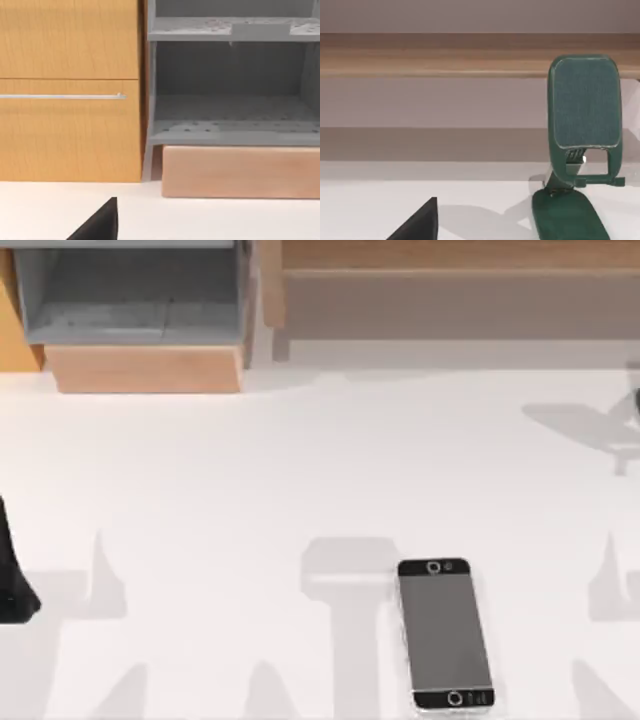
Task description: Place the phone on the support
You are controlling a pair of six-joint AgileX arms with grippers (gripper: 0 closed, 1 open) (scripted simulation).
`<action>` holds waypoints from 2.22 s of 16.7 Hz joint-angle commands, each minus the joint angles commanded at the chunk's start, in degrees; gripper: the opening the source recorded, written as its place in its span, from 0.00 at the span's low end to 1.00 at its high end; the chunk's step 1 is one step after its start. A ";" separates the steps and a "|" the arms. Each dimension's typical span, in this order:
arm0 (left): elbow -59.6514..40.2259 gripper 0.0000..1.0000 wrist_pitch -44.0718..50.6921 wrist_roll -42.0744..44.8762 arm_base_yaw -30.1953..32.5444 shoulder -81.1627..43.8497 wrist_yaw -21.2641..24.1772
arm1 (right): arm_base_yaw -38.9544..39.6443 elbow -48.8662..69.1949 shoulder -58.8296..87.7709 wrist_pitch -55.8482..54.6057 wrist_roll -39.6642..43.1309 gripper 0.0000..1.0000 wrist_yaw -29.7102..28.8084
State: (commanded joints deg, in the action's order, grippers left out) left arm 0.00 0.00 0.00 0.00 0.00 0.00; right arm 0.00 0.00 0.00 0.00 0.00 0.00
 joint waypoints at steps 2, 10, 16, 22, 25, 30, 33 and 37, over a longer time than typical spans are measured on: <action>0.00 1.00 0.00 0.00 0.00 0.00 0.00 | 0.01 0.01 0.01 0.01 -0.01 1.00 0.00; 0.00 1.00 0.00 0.00 0.00 0.00 0.00 | 15.96 18.07 21.88 13.07 -13.01 1.00 -0.48; 0.00 1.00 0.00 0.00 0.00 0.00 0.00 | 31.73 40.79 58.18 32.02 -27.05 1.00 -0.96; 0.00 1.00 0.00 0.00 0.00 0.00 0.00 | 39.96 61.18 88.31 49.38 -36.27 1.00 -0.62; 0.00 1.00 0.00 0.00 0.00 0.00 0.00 | 41.20 68.79 98.86 55.01 -38.51 1.00 -0.30; 0.00 1.00 0.00 0.00 0.00 0.00 0.00 | 41.38 74.10 105.44 58.66 -39.59 1.00 -0.04; 0.00 1.00 0.00 0.00 0.00 0.00 0.00 | 41.38 74.10 105.44 58.66 -39.59 1.00 -0.04; 0.00 1.00 0.00 0.00 0.00 0.00 0.00 | 41.27 72.26 106.56 56.38 -39.49 1.00 -0.04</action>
State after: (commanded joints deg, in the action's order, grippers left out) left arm 0.00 0.00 0.00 0.00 0.00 0.00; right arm 41.27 72.26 106.56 56.38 -39.49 -0.04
